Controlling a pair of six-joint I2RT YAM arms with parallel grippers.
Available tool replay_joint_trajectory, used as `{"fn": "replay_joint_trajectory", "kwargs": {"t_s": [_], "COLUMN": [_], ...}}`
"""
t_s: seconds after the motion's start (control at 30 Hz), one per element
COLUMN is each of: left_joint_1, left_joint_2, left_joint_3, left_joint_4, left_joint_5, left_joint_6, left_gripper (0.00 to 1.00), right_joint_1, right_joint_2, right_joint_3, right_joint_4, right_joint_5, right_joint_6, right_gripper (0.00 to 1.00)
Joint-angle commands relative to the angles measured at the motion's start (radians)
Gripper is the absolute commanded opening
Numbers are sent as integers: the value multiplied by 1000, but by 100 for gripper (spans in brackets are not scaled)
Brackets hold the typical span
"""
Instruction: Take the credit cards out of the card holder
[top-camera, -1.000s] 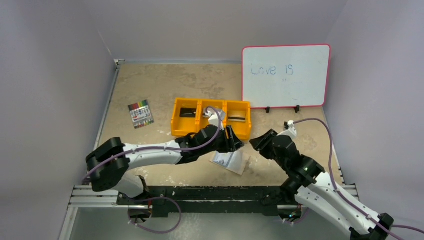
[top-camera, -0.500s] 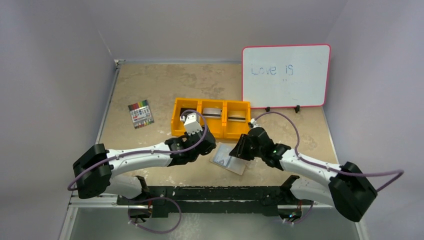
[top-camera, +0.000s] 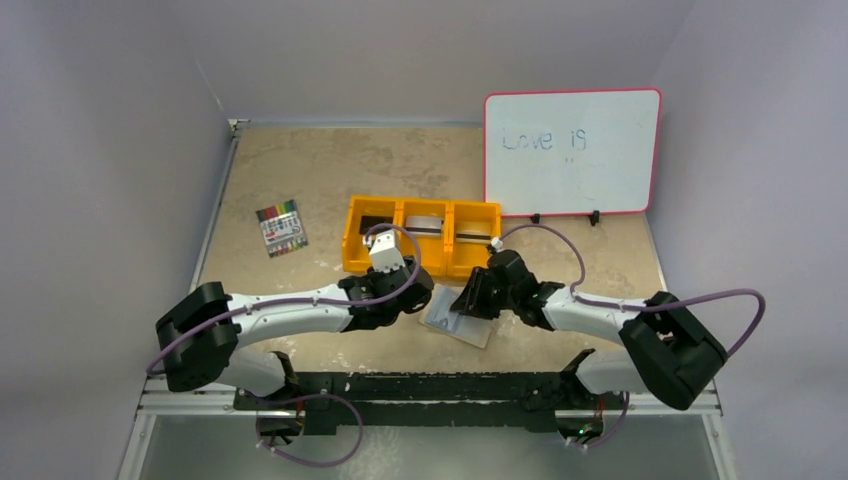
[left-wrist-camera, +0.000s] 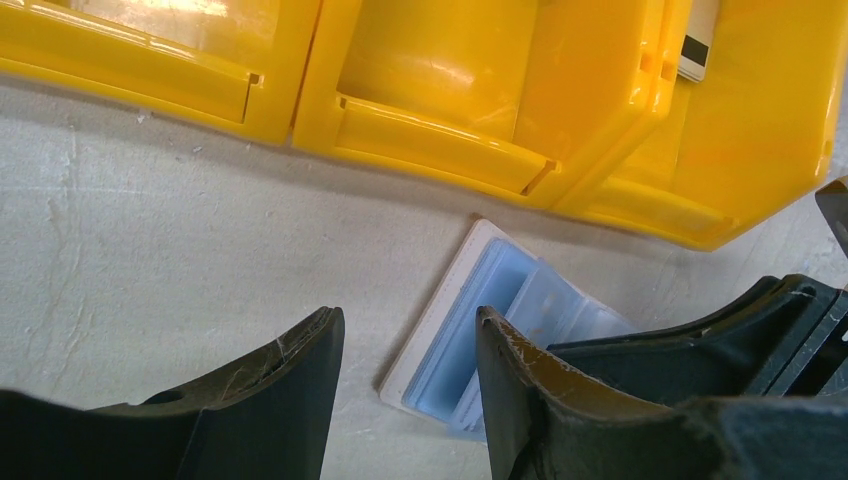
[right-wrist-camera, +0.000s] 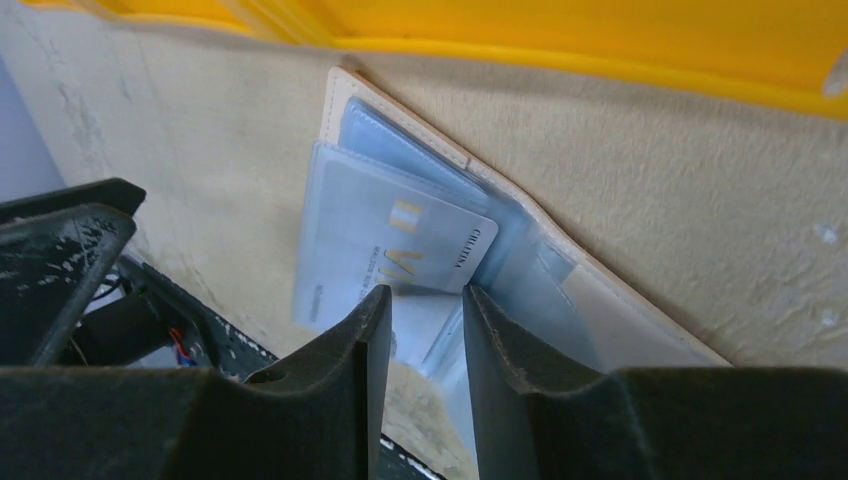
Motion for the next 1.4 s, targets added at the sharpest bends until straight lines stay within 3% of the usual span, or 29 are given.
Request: {"fn": "replay_joint_trajectory", "kwargs": {"t_s": [0.0, 0.2, 0.37, 0.6, 0.9, 1.03, 1.2, 1.37], "left_joint_1": [-1, -1, -1, -1, -1, -1, -1, -1], "left_joint_2": [-39, -39, -3, 78, 133, 103, 88, 143], "left_joint_3": [15, 6, 7, 32, 68, 14, -61, -24], "left_joint_4": [-10, -6, 52, 144, 40, 53, 190, 151], "left_joint_5": [-44, -48, 6, 131, 132, 147, 230, 253], "left_joint_6": [-22, -29, 10, 73, 68, 49, 53, 63], "left_gripper": [51, 51, 51, 51, 50, 47, 42, 36], "right_joint_1": [-12, -14, -18, -27, -42, -42, -50, -55], "right_joint_2": [33, -41, 6, 22, 111, 134, 152, 174], "right_joint_3": [21, 1, 12, -13, -25, -29, -55, -62], "right_joint_4": [13, -13, -33, 137, 272, 329, 437, 431], "right_joint_5": [-13, 32, 38, -65, -212, -278, -314, -267], "right_joint_6": [-25, -23, -76, -166, -257, -283, -216, -98], "right_gripper": [35, 38, 40, 33, 23, 22, 23, 21]}}
